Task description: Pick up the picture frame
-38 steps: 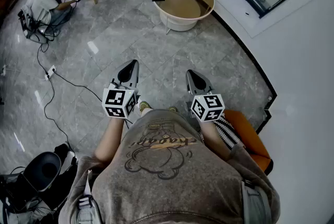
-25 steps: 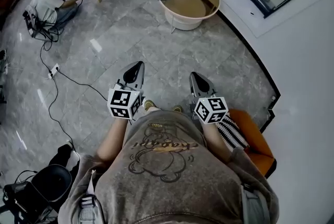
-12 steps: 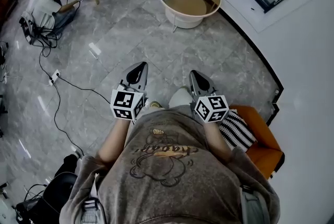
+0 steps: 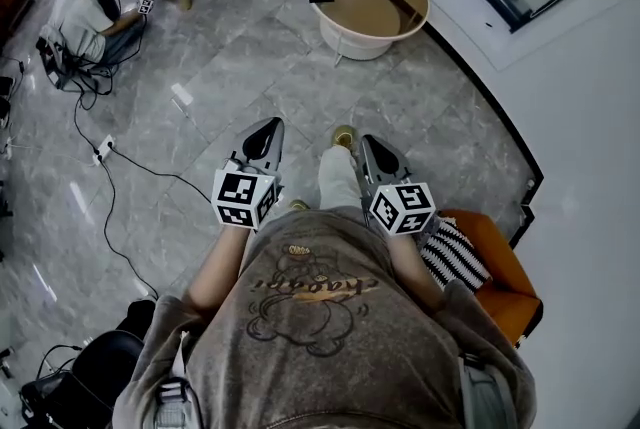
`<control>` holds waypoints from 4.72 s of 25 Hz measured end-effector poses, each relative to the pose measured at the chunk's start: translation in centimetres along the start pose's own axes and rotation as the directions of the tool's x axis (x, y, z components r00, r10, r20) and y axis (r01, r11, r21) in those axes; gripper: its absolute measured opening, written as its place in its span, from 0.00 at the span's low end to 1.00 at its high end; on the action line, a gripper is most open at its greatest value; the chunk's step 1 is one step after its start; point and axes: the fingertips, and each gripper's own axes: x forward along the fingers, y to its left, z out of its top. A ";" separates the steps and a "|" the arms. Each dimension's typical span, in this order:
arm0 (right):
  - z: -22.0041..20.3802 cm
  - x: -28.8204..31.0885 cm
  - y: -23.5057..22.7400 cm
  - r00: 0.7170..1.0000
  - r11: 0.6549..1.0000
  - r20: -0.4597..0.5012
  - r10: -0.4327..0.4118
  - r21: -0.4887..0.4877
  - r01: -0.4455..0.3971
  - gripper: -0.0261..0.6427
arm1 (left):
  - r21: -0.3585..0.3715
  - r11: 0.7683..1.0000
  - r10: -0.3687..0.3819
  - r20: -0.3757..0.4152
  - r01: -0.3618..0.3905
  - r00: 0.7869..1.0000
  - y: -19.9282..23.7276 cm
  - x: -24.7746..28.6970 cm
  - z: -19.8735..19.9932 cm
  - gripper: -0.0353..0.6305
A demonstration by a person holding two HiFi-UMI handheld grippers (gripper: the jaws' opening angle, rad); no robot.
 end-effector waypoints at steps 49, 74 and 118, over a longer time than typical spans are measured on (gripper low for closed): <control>8.9 17.1 -12.6 1.000 1.000 -0.012 0.016 0.026 -0.015 0.07 | -0.020 0.999 -0.050 -0.063 0.049 0.997 6.2 21.7 5.8 0.08; 15.9 26.5 -22.4 0.992 0.993 -0.045 0.116 -0.007 -0.116 0.07 | -0.041 0.999 0.034 -0.034 -0.036 0.999 8.4 35.1 11.0 0.08; 23.7 49.6 -32.1 0.987 0.996 -0.138 0.085 -0.003 -0.087 0.07 | -0.108 0.994 0.020 -0.074 -0.028 0.997 23.5 56.4 16.1 0.08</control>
